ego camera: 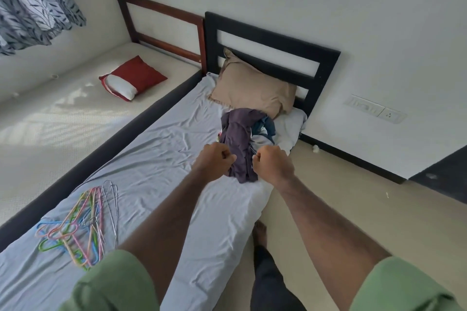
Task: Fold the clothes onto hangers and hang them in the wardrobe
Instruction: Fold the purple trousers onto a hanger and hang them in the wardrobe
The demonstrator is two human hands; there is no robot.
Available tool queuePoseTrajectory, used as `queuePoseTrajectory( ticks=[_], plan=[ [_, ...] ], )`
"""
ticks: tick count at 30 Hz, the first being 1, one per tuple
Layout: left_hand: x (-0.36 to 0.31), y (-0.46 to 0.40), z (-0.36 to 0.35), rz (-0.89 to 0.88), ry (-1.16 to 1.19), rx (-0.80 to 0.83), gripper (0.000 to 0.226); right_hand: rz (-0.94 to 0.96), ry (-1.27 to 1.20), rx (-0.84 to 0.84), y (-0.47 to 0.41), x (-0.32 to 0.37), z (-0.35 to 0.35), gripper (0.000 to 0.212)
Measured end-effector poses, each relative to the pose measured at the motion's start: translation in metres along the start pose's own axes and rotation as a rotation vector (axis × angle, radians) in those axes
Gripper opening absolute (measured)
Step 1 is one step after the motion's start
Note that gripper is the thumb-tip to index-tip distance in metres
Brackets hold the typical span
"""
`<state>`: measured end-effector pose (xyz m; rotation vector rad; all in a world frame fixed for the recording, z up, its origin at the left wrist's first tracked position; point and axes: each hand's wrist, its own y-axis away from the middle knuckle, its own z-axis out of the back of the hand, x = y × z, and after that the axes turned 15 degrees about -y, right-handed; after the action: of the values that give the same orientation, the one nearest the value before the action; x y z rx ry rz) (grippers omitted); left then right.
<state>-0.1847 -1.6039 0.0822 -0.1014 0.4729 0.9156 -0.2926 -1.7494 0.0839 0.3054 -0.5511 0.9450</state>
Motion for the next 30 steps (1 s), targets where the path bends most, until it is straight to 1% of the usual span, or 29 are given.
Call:
queuePoseTrajectory(
  ticks=[3, 7, 9, 11, 13, 17, 21, 26, 30],
  plan=[
    [0.003, -0.063, -0.024, 0.066, 0.021, 0.013, 0.042, 0.026, -0.021, 0.05, -0.076, -0.027, -0.019, 0.022],
    [0.009, -0.146, -0.054, 0.268, 0.074, 0.023, 0.04, 0.027, -0.074, 0.162, -0.176, -0.065, -0.042, 0.021],
    [0.008, -0.187, -0.064, 0.335, 0.104, 0.067, 0.034, 0.013, -0.105, 0.233, -0.22, -0.083, -0.049, 0.018],
    [0.006, -0.23, -0.07, 0.391, 0.138, 0.102, 0.022, -0.032, -0.123, 0.291, -0.265, -0.102, -0.056, 0.016],
    [0.007, -0.268, -0.075, 0.442, 0.161, 0.101, 0.013, -0.067, -0.135, 0.308, -0.305, -0.121, -0.069, 0.016],
    [0.015, -0.34, -0.092, 0.488, 0.178, 0.15, 0.013, -0.144, -0.176, 0.342, -0.38, -0.153, -0.106, 0.016],
    [0.031, -0.392, -0.119, 0.534, 0.184, 0.179, 0.018, -0.222, -0.177, 0.378, -0.436, -0.178, -0.159, 0.024],
    [0.042, -0.428, -0.159, 0.565, 0.248, 0.205, 0.014, -0.312, -0.14, 0.429, -0.484, -0.198, -0.223, 0.032],
    [0.059, -0.442, -0.188, 0.575, 0.299, 0.245, 0.02, -0.419, -0.073, 0.426, -0.504, -0.2, -0.263, 0.053]
  ],
)
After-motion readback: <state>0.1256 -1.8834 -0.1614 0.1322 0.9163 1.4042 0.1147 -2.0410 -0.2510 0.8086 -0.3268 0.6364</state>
